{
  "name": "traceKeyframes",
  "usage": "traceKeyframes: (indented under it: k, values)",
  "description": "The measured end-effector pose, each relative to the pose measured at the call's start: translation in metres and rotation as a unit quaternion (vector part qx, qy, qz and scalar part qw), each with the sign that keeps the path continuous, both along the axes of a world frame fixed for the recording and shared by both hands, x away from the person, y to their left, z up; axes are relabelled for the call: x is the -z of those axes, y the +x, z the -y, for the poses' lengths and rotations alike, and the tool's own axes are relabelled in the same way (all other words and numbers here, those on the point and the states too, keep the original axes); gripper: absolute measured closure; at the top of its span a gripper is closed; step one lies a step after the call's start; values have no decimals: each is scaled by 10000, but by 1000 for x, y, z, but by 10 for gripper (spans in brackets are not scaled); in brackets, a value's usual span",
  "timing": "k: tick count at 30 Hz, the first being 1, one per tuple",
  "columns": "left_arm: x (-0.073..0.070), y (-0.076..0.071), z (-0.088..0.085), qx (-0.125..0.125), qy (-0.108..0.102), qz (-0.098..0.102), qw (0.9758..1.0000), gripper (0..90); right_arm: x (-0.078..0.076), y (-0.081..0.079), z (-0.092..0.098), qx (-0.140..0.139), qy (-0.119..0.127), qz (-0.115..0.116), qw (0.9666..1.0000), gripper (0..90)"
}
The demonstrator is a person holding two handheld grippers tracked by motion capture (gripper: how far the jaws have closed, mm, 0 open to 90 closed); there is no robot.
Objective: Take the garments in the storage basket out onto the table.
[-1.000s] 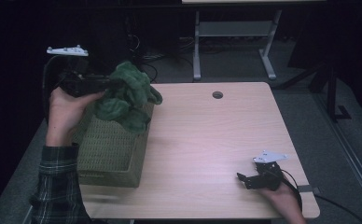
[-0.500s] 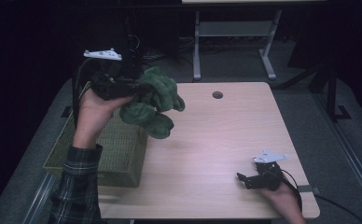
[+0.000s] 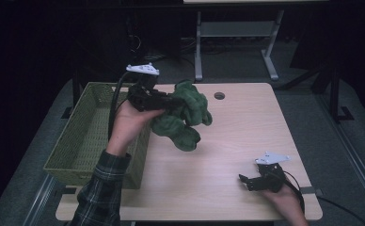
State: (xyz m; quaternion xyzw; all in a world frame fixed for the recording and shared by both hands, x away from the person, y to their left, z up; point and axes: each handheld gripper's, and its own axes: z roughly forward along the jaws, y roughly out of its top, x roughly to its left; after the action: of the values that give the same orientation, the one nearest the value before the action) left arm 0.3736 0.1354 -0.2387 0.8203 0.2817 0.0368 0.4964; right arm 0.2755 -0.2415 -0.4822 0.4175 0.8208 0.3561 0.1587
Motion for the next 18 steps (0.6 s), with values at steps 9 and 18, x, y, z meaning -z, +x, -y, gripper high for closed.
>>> traceKeyframes:
  k: [9,18]
  values:
    - [32,-1,30,147,-65,-171,9997,776,0,0,0,-9,-12,12,10000,86]
    - [64,-4,58,297,-39,-416,9987,776,0,0,0,-11,-5,16,10000,86]
